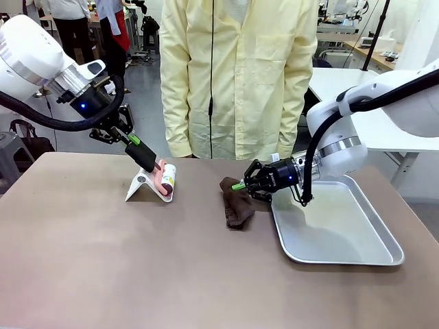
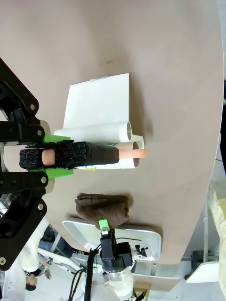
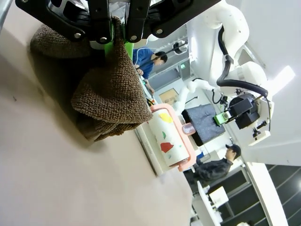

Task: Clean the surface of the table.
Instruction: Return the Lint Roller and towel to their original positions.

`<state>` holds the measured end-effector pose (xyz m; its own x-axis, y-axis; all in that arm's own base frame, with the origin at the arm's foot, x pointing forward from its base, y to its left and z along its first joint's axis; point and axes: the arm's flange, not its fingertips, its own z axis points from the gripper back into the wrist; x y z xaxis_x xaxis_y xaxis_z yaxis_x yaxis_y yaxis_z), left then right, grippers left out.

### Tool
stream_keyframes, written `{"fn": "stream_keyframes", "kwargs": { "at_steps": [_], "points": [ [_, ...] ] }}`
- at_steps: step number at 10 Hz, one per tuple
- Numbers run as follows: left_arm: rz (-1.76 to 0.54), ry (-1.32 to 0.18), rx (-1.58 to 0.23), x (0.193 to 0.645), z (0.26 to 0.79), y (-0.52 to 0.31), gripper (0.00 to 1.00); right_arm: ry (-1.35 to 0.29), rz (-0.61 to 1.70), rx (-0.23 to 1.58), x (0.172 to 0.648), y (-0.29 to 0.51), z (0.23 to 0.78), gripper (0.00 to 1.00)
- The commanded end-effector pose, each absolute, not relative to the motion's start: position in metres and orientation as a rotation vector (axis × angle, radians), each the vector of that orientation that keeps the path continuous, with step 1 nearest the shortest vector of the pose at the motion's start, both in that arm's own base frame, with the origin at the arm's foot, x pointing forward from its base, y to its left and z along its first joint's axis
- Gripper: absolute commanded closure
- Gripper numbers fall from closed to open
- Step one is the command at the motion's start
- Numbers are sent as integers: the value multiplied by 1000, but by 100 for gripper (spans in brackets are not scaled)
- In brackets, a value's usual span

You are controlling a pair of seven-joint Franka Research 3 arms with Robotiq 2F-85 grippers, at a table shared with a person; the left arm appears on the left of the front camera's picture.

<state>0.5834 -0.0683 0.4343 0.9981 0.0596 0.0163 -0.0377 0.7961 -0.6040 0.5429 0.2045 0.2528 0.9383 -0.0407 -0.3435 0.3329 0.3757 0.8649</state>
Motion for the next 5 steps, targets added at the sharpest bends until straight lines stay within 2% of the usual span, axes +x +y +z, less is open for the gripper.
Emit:
{"fn": "stream_keyframes", "kwargs": {
  "at_steps": [1, 5],
  "points": [
    [65, -38, -619, 577, 432, -71, 78, 321, -232, 1168, 551, 205, 256, 92],
    [64, -31, -609, 577, 428, -71, 78, 330, -215, 1164, 550, 206, 255, 92]
  ]
}}
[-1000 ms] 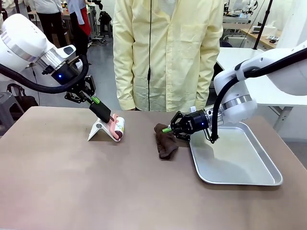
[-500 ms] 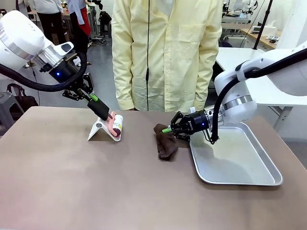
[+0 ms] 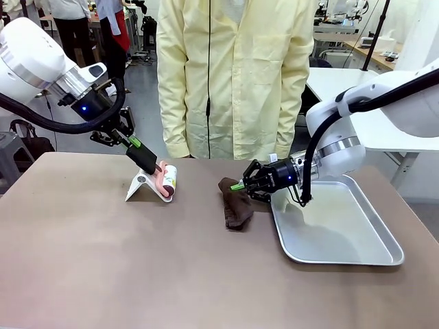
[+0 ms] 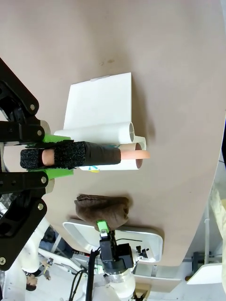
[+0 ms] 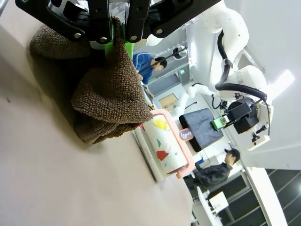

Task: Clean the surface of the table.
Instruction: Return the Lint Roller and towel to their original positions.

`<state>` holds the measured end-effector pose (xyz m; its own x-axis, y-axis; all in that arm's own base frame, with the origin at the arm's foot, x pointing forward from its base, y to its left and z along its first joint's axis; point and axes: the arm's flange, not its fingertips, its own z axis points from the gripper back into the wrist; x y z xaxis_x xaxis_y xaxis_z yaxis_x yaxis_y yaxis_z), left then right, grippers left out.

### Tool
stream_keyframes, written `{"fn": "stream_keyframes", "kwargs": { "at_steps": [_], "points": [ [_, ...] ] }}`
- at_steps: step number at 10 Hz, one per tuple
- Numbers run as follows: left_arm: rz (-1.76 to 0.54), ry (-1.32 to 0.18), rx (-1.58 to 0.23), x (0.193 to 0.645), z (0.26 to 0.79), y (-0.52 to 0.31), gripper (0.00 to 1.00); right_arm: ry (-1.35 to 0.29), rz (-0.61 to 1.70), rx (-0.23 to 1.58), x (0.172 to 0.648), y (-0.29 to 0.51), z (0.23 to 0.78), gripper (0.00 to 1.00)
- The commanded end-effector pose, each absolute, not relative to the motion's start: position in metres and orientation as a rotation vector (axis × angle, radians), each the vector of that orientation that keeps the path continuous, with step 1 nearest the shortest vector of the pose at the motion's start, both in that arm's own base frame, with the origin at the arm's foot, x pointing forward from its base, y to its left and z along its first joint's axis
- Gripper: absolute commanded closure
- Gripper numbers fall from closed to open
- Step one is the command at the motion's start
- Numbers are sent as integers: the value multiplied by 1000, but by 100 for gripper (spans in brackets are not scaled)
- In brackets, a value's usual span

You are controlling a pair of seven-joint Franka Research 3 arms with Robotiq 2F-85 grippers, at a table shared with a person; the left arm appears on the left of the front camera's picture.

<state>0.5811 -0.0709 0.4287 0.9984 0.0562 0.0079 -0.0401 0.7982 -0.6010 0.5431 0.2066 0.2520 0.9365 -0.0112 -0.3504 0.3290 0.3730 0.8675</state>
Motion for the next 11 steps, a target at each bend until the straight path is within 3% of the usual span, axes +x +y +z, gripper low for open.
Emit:
{"fn": "stream_keyframes", "kwargs": {
  "at_steps": [1, 2, 3, 4, 5, 11],
  "points": [
    [69, -26, -596, 578, 426, -71, 78, 333, -213, 1163, 550, 205, 255, 92],
    [70, -21, -589, 578, 426, -71, 42, 334, -210, 1163, 550, 205, 255, 64],
    [67, -22, -584, 578, 425, -71, 23, 340, -210, 1162, 550, 205, 254, 39],
    [67, -24, -583, 578, 425, -72, 0, 347, -213, 1160, 550, 205, 254, 8],
    [69, -23, -582, 578, 425, -71, 0, 350, -215, 1162, 550, 204, 254, 0],
    [74, -36, -593, 578, 428, -69, 0, 332, -206, 1172, 548, 201, 255, 0]
  ]
}}
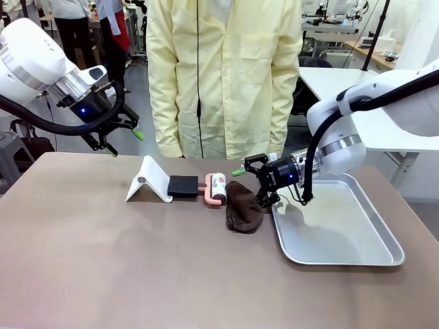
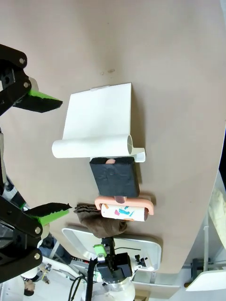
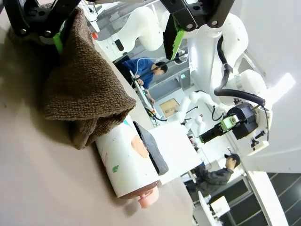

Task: Clean the surface of the table.
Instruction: Return the Lint Roller and towel to their original positions.

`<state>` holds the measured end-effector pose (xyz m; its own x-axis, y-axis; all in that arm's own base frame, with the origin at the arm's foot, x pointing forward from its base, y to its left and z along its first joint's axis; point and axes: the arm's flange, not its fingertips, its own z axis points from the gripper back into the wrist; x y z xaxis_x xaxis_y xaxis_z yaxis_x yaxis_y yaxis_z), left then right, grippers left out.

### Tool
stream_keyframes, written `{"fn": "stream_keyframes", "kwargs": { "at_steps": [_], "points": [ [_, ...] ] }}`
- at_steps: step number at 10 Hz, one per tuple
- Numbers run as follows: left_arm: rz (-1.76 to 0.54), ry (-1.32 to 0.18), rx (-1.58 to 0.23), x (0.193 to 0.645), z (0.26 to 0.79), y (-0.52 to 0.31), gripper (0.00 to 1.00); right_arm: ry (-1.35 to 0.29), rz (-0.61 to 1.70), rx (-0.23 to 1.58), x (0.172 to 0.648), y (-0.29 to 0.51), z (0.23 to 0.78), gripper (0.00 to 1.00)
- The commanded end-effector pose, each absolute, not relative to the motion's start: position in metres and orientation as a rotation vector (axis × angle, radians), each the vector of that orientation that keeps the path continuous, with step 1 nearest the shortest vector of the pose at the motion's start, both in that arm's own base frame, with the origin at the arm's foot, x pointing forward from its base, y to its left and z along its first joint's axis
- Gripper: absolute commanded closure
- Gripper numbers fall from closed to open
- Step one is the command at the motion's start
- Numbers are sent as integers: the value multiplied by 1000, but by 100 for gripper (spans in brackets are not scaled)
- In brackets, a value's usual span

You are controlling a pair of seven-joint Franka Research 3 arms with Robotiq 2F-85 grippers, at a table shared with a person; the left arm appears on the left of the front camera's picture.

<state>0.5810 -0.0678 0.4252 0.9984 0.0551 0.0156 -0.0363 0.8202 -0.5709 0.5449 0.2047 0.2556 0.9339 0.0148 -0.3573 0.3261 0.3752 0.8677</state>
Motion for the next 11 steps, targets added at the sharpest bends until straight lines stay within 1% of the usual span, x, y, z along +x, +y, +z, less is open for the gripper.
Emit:
{"fn": "stream_keyframes", "kwargs": {
  "at_steps": [1, 4, 6, 7, 8, 10, 11],
  "points": [
    [75, -31, -597, 578, 428, -70, 0, 325, -208, 1171, 547, 200, 255, 0],
    [75, -36, -602, 577, 431, -68, 0, 273, -173, 1162, 533, 190, 278, 0],
    [78, -49, -611, 576, 434, -65, 0, 248, -128, 917, 519, 200, 329, 0],
    [84, -60, -626, 573, 435, -61, 0, 283, -97, 826, 513, 204, 353, 0],
    [96, -73, -635, 571, 436, -56, 0, 301, -99, 763, 508, 202, 373, 0],
    [124, -99, -645, 563, 442, -39, 0, 297, -221, 637, 495, 178, 398, 0],
    [136, -109, -648, 560, 442, -32, 0, 309, -212, 667, 486, 166, 406, 0]
  ]
}}
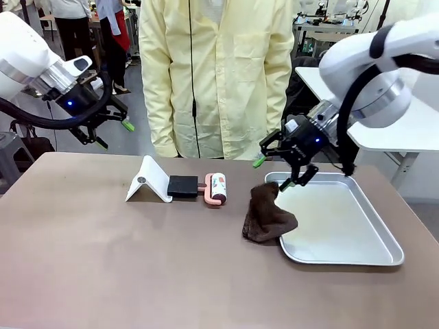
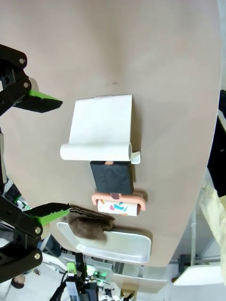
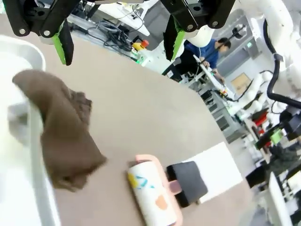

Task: Clean the surface of the table.
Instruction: Return the Lint Roller and towel to their original positions.

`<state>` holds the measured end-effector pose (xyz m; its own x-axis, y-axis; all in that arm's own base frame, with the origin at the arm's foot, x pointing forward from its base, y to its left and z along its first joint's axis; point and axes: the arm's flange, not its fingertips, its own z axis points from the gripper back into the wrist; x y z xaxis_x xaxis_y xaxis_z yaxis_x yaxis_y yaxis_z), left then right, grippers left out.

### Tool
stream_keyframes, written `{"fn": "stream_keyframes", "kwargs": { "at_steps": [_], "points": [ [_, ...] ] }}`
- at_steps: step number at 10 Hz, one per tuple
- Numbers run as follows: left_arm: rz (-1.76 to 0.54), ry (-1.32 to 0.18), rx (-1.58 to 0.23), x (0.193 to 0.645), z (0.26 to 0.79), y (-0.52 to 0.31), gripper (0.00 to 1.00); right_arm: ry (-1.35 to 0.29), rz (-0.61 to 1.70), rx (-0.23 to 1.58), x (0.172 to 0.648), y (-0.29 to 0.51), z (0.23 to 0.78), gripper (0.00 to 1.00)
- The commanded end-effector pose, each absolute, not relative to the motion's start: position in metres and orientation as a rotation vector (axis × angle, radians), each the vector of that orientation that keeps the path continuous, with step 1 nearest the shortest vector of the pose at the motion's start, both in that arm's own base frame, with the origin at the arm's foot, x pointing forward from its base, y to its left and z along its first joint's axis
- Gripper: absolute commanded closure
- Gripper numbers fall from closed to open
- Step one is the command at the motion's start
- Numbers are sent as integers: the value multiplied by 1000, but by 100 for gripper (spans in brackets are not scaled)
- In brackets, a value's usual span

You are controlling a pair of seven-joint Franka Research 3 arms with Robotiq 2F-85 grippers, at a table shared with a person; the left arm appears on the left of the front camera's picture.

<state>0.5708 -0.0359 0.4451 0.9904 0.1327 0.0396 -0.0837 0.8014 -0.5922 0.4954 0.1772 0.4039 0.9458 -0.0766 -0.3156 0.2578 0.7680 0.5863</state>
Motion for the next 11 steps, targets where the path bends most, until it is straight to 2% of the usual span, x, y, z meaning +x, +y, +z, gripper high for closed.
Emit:
{"fn": "stream_keyframes", "kwargs": {
  "at_steps": [1, 2, 4, 6, 7, 9, 11],
  "points": [
    [150, -112, -665, 558, 441, -27, 0, 303, -191, 757, 476, 154, 416, 0],
    [146, -97, -680, 558, 438, -23, 0, 374, -109, 866, 467, 146, 422, 0],
    [142, -104, -691, 549, 439, -20, 0, 413, -92, 932, 451, 130, 424, 0],
    [126, -80, -742, 523, 438, -4, 0, 443, -76, 1032, 426, 105, 422, 0],
    [103, -71, -833, 504, 437, 9, 0, 459, -34, 1112, 411, 91, 422, 0],
    [148, -210, -1004, 461, 427, 33, 0, 358, 49, 1296, 385, 56, 424, 0],
    [72, -361, -1183, 434, 408, 39, 0, 216, 1, 1372, 374, 33, 415, 0]
  ]
}}
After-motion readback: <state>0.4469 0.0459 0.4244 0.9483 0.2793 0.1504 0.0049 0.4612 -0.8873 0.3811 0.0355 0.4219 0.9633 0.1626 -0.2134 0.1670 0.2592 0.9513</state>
